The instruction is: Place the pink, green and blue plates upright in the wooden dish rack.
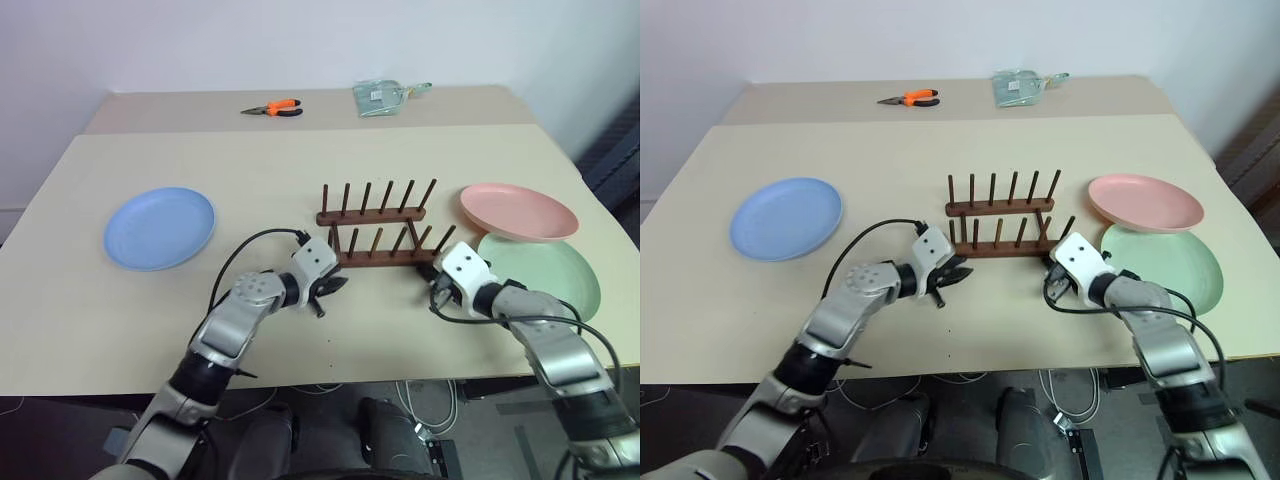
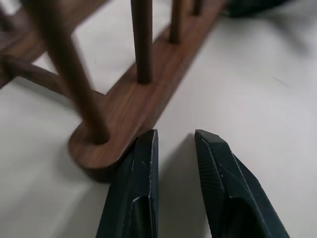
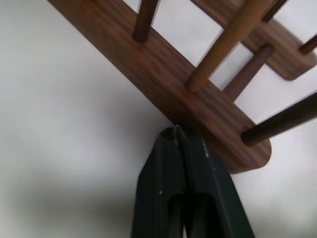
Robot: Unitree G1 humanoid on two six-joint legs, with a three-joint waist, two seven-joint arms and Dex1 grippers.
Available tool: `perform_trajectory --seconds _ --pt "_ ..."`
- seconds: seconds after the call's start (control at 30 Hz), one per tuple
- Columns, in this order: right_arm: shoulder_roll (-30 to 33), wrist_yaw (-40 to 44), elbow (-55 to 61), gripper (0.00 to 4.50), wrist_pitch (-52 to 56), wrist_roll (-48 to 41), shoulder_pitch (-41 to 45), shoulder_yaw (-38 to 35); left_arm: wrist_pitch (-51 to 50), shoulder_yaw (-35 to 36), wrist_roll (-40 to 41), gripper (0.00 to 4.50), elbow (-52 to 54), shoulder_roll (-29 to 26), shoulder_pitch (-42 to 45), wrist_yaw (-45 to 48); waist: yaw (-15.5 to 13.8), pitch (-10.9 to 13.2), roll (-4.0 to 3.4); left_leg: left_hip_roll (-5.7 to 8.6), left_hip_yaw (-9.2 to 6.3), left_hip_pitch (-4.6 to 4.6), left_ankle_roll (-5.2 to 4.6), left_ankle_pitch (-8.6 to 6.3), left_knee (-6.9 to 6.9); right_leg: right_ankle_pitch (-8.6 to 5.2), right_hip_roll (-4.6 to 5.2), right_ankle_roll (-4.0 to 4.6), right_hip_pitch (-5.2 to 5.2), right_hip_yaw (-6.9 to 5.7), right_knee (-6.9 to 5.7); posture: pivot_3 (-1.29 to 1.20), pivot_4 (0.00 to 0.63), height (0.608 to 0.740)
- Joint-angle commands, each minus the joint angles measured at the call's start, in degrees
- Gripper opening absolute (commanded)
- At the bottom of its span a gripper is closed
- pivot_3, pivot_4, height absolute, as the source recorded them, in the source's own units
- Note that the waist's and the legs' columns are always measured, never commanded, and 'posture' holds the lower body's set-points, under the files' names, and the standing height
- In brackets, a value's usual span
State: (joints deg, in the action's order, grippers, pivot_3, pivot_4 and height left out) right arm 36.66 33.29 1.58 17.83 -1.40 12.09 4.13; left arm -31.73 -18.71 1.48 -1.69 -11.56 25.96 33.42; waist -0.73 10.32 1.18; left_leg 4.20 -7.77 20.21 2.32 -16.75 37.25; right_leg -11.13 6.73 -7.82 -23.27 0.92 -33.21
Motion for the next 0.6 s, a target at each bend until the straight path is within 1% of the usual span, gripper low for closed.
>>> perform_trajectory --seconds 0.03,0.1,0.2,0.23,0.27,0.3,0.33,0.37,0.4,0.43,0.47,0.53,0.6 --pt "-0.97 -2.65 -4.51 0.0 -2.6 2.42 2.82 -0.5 0.87 3.14 -1.82 1.2 -5.84 -0.49 1.06 -4.46 0.04 -0.02 -0.03 0.0 -0.01 -0.01 0.0 0.0 -0.02 0.02 -0.01 -0.04 -0.01 0.0 0.0 0.0 0.15 0.74" --pt "-1.16 -2.62 -6.22 0.0 -3.89 2.93 3.92 -0.38 1.8 2.97 -1.22 1.2 -5.86 -1.04 1.19 -3.7 0.23 -0.03 -0.05 0.0 0.0 0.0 0.0 0.0 -0.07 0.04 -0.03 -0.07 -0.06 0.0 0.0 0.0 0.15 0.74" --pt "-0.37 2.14 -4.04 0.0 -3.07 -0.52 3.57 -1.3 2.27 2.74 -0.54 1.2 -3.52 -3.04 -0.09 -1.48 0.46 -0.03 -0.06 -0.02 0.02 0.0 0.01 0.0 -0.11 0.06 -0.04 -0.08 -0.1 0.0 0.0 0.0 0.15 0.74" --pt "0.32 4.51 -1.96 0.53 -2.54 -2.21 2.85 -1.74 2.57 3.16 0.28 1.14 -2.14 -4.1 -0.93 -0.29 0.61 -0.04 -0.06 -0.02 0.02 0.0 0.01 0.0 -0.12 0.06 -0.05 -0.09 -0.1 0.01 0.0 0.0 0.15 0.74" --pt "1.21 6.73 0.82 0.85 -1.82 -3.84 1.89 -2.2 2.61 3.96 1.29 1.14 -0.43 -5.43 -1.95 0.92 0.75 -0.04 -0.07 -0.03 0.02 0.0 0.01 0.0 -0.14 0.05 -0.05 -0.09 -0.1 0.01 0.0 0.0 0.15 0.74" --pt "2.79 9.15 5.02 1.24 -0.32 -6.4 0.7 -3.92 1.64 6.92 4.5 1.14 2.67 -7.55 -3.87 3.46 0.98 -0.04 -0.08 -0.04 0.02 0.0 0.01 0.0 -0.17 0.05 -0.05 -0.09 -0.11 0.01 0.0 0.0 0.15 0.74" --pt "4.65 9.91 7.44 1.8 0.56 -6.87 0.13 -5.65 0.83 9.32 6.93 1.7 5.36 -9.81 -5.62 5.64 1.4 -0.01 -0.12 -0.04 -0.01 0.01 0.01 -0.01 -0.21 0.04 -0.06 -0.1 -0.12 0.0 0.0 0.0 0.15 0.74" --pt "5.93 10.14 9.01 2.25 1.35 -7.03 -0.21 -6.84 0.13 10.9 8.62 2.01 7.22 -11.38 -6.79 7.04 1.68 0.03 -0.19 -0.06 -0.01 0.06 0.01 -0.01 -0.25 0.03 -0.05 -0.11 -0.2 0.01 0.01 0.0 0.15 0.74" --pt "7.29 9.39 9.24 2.81 0.99 -5.9 -0.27 -7.76 -0.38 11.77 9.88 2.53 8.89 -12.79 -7.79 8.18 1.74 0.04 -0.21 -0.07 0.02 0.08 0.0 -0.02 -0.26 0.03 -0.05 -0.11 -0.24 0.04 0.0 0.0 0.15 0.74" --pt "9.14 8.69 8.36 3.33 0.59 -4.56 0.01 -8.82 -0.31 11.77 10.59 3.02 10.65 -14.41 -8.8 9.59 1.66 0.04 -0.22 -0.07 0.04 0.08 0.0 -0.02 -0.24 0.02 -0.05 -0.1 -0.26 0.05 0.0 0.0 0.15 0.74" --pt "11.86 8.89 7.19 3.75 -0.3 -3.47 0.23 -10.22 0.26 11.08 11.07 3.48 13.17 -16.16 -9.87 11.44 1.47 0.04 -0.22 -0.06 0.05 0.1 0.01 -0.02 -0.21 0.02 -0.04 -0.09 -0.25 0.05 0.01 0.0 0.15 0.74" --pt "15.65 9.64 5.64 3.75 -1.64 -2.33 0.49 -11.9 0.83 9.86 11.91 3.48 16.69 -18.15 -11.06 13.89 1.04 0.05 -0.21 -0.06 0.06 0.12 0.0 -0.02 -0.14 -0.07 -0.03 0.08 -0.2 0.04 0.05 0.0 0.15 0.74" --pt "19.1 10.95 3.95 3.75 -4.0 -0.89 0.0 -12.13 -0.2 8.26 13.41 3.48 19.53 -18.42 -11.02 15.74 0.39 0.06 -0.19 -0.04 0.06 0.16 0.0 -0.02 -0.11 -0.09 0.04 0.09 -0.16 0.04 0.11 0.0 0.15 0.74"
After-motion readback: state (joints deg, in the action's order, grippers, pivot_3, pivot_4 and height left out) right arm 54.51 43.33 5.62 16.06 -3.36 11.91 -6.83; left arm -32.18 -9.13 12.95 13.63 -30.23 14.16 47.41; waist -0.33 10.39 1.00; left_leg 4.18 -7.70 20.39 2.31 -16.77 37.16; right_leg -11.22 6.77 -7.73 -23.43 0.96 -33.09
